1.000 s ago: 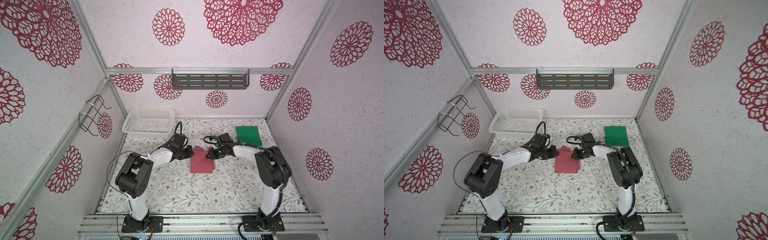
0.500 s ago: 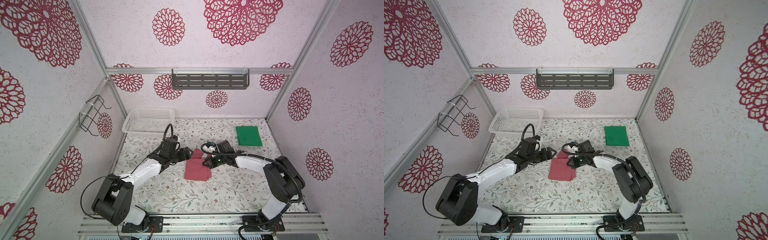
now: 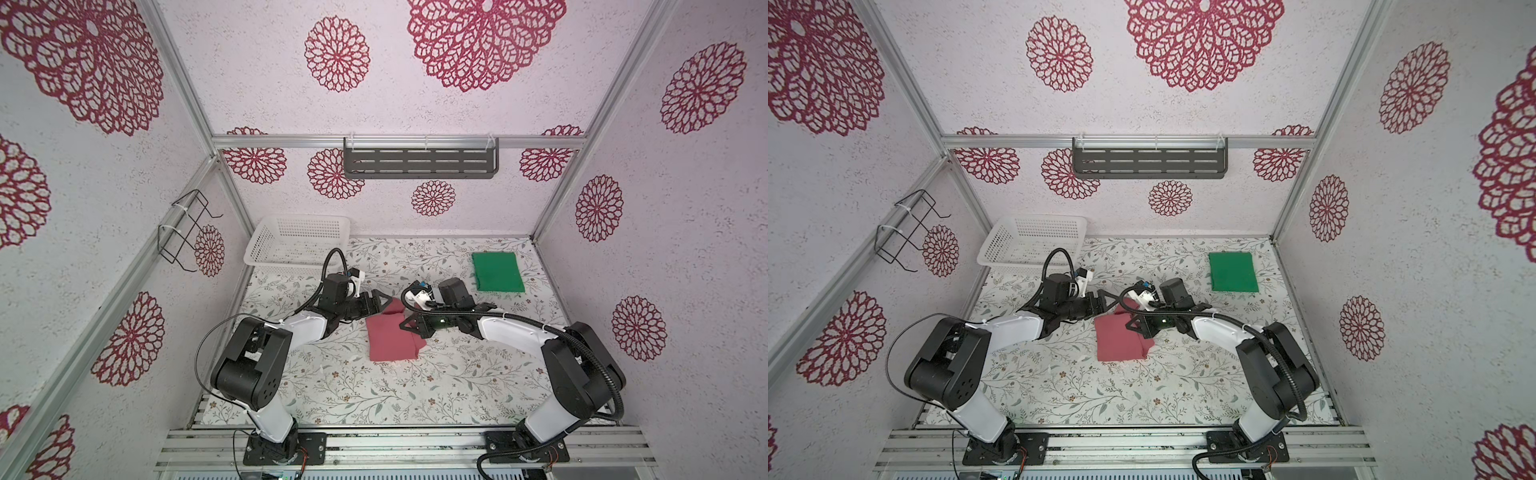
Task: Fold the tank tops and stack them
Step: 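Grasp the pink bundle's near edge with both grippers and lift it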
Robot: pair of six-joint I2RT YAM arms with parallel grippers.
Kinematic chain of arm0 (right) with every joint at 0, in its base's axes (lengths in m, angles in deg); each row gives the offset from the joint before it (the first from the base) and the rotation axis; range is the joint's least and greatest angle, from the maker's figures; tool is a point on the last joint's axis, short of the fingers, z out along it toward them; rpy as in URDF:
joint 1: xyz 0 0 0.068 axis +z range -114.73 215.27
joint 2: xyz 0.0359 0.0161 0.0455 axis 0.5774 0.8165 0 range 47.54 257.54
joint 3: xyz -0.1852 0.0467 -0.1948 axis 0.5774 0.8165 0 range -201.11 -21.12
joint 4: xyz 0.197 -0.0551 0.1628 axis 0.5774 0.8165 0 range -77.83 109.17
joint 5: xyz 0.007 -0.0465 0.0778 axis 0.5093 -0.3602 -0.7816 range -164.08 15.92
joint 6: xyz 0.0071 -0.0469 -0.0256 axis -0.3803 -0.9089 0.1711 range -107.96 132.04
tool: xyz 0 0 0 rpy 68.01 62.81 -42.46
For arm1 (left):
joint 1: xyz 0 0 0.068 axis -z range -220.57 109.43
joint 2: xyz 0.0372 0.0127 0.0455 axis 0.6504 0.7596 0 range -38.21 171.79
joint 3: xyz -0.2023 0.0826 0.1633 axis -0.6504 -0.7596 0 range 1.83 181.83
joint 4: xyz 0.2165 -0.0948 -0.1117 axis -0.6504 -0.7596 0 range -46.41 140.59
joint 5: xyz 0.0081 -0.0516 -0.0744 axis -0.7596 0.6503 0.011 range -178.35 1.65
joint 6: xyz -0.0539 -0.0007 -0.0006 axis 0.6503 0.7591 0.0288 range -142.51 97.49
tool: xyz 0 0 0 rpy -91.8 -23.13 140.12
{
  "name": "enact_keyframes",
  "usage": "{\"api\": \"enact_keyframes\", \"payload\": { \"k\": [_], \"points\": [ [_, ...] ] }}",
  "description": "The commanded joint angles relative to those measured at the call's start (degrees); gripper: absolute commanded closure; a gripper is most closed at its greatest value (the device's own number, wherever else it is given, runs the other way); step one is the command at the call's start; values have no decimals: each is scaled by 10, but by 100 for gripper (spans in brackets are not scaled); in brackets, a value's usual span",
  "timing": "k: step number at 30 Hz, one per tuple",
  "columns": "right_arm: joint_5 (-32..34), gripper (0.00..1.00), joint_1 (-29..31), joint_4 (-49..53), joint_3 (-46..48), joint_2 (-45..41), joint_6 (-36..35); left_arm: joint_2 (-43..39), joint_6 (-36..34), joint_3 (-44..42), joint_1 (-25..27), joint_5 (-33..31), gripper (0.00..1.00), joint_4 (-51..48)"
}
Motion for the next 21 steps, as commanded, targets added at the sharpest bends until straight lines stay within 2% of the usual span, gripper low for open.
{"api": "enact_keyframes", "payload": {
  "k": [1, 7, 10, 17, 21],
  "points": [
    [-22, 100, -1, -44, 2, -14, 0, 16, 2, -19, -4, 43, 17, 79],
    [-12, 100, -9, -78, 15, -19, 21, 17, 0, -56, -4, 61, 32, 97],
    [-7, 100, -14, -88, 21, -20, 30, 19, 20, -82, -4, 89, 35, 135],
    [3, 100, -19, -84, 24, -11, 33, -17, 52, -130, -5, 88, 29, 174],
    [8, 100, -19, -79, 23, -1, 34, -37, 64, -136, -11, 76, 19, 178]
  ]
}}
